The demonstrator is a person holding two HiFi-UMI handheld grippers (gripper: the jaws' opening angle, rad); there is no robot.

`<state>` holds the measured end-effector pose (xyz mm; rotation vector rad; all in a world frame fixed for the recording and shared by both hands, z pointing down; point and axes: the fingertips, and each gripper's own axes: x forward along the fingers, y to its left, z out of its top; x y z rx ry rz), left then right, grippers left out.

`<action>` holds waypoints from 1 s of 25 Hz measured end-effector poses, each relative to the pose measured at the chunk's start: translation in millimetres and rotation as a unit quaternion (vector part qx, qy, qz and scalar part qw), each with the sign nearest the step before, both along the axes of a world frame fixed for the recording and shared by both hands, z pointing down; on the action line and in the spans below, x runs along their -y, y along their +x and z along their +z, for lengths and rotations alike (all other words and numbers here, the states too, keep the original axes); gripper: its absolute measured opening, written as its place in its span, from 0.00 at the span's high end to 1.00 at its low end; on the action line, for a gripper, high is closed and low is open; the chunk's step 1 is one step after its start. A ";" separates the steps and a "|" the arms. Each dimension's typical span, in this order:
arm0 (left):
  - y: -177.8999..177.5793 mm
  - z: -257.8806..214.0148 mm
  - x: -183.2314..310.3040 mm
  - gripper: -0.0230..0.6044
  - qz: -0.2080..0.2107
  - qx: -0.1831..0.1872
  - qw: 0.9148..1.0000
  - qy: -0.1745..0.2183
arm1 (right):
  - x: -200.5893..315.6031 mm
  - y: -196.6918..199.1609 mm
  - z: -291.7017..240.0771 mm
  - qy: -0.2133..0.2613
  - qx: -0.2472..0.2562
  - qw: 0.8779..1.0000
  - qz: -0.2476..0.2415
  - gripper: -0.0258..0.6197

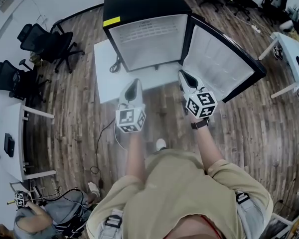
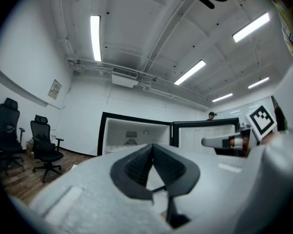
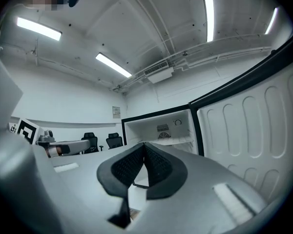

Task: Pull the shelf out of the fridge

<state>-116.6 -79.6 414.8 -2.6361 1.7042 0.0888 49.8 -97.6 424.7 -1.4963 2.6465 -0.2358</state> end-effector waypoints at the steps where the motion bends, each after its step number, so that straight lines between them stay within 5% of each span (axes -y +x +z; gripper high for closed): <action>1: -5.8 0.3 8.6 0.96 0.001 -0.004 1.000 -0.001 | 8.5 -7.5 0.2 -0.002 0.001 1.000 -0.001 0.95; 10: -25.8 20.2 56.0 0.96 0.036 -0.004 0.999 -0.023 | 63.0 -52.8 16.9 -0.024 0.004 1.000 0.017 0.95; 25: -11.7 23.0 142.0 0.96 0.060 0.008 0.998 -0.020 | 155.7 -35.3 13.2 -0.017 0.008 0.999 0.040 0.95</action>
